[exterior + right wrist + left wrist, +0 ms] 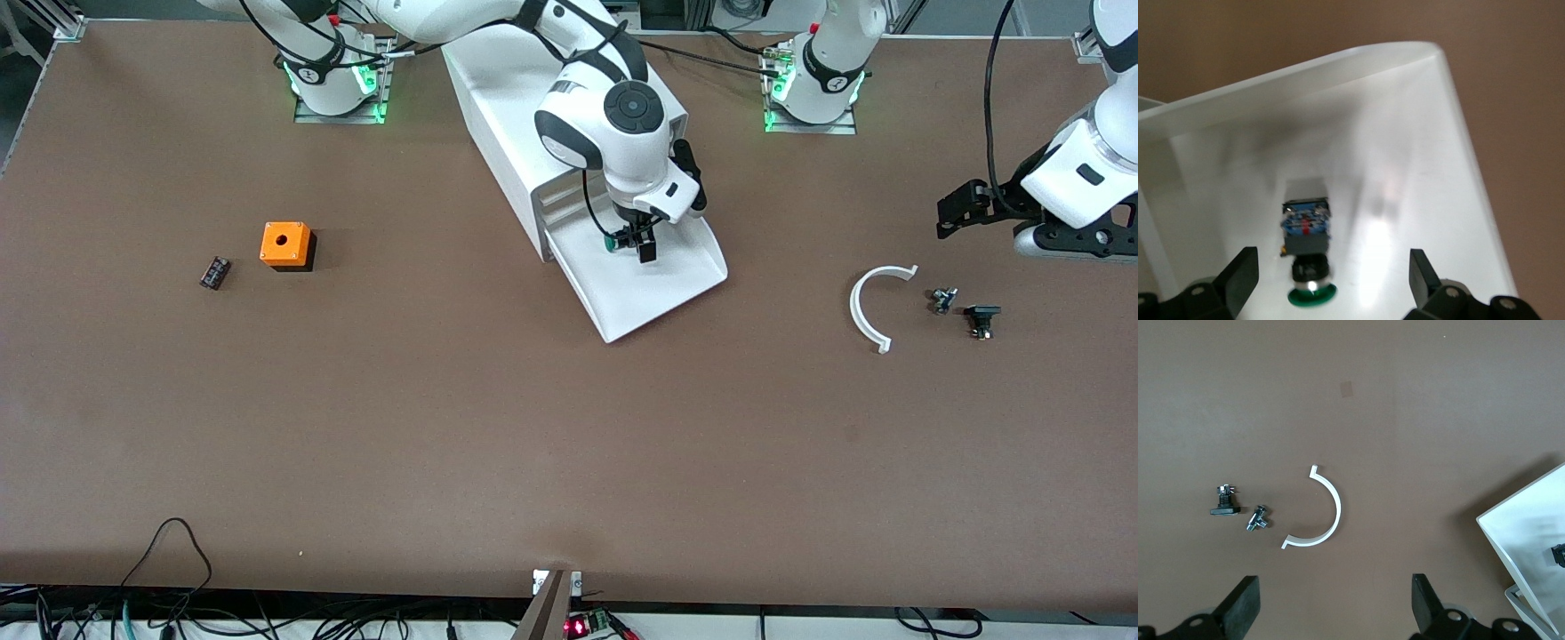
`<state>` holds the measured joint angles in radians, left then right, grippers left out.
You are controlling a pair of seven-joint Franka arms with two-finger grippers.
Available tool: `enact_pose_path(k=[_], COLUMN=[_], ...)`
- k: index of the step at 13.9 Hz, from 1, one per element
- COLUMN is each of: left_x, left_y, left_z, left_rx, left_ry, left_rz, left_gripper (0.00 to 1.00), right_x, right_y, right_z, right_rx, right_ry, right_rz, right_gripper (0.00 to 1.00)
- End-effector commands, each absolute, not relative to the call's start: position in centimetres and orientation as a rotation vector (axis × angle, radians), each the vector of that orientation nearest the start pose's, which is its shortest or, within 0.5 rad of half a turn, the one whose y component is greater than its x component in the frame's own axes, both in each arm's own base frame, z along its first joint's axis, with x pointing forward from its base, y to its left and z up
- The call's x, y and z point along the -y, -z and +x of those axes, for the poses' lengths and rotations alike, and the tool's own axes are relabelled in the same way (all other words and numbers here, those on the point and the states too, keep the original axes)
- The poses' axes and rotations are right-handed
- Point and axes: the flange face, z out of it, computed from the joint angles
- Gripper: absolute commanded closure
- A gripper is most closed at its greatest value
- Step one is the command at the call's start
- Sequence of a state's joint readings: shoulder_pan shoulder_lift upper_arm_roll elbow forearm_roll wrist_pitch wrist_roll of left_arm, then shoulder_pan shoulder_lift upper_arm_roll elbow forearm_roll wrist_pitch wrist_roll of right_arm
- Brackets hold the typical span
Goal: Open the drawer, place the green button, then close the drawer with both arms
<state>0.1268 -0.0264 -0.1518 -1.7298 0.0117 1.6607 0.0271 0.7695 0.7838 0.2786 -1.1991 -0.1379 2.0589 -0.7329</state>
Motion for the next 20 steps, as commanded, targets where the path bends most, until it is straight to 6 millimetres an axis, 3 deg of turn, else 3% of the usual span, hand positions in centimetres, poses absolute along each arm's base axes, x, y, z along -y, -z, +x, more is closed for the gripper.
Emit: enact_pose_path(k=[1, 2, 4, 6, 8, 9, 11, 14, 16, 20], left_x=[1.3, 1.3, 1.4, 1.4, 1.4, 1.4, 1.3, 1.3, 1.3, 1.4], left_y=[-57.6, -57.6, -57.6, -57.6, -57.6, -57.6, -57.6, -57.6, -57.6, -57.6], left_z=[55.3, 55.3, 55.3, 55.3, 55.3, 55.3, 55.3, 55.3, 55.3, 55.3], left_rx=[-0.081, -0.081, -0.081, -0.081, -0.081, -0.081, -0.079, -0.079, -0.079, -0.081], left_ry=[-0.078, -0.078, -0.078, -0.078, -0.078, -0.078, -0.078, -0.078, -0.078, -0.078], left_rz=[-3.100, -3.100, -3.101, -3.101, -3.101, -3.101, -3.101, -3.101, -3.101, -3.101], left_gripper=[0.00, 0.00, 0.00, 0.00, 0.00, 0.00, 0.00, 0.00, 0.00, 0.00], right_x=[-59.2, -57.2, -51.7, -48.1, -44.5, -41.7, -37.8, -31.2, -27.9, -15.0], right_y=[-40.0, -42.3, -43.3, -44.8, -45.2, -44.7, -44.0, -44.4, -45.0, -49.9], right_z=[48.1, 49.8, 54.4, 57.3, 59.6, 60.8, 61.1, 62.6, 63.6, 65.3], right_rx=[-2.383, -2.301, -1.971, -1.710, -1.480, -1.347, -1.159, -0.448, -0.146, 0.157], right_ry=[-0.213, -0.252, -0.266, -0.302, -0.305, -0.267, -0.196, -0.125, -0.091, 0.000], right_rz=[2.209, 2.290, 2.519, 2.686, 2.781, 2.827, 2.894, 3.092, 3.111, 3.099], right_gripper=[0.00, 0.00, 0.00, 0.00, 0.00, 0.00, 0.00, 0.00, 0.00, 0.00])
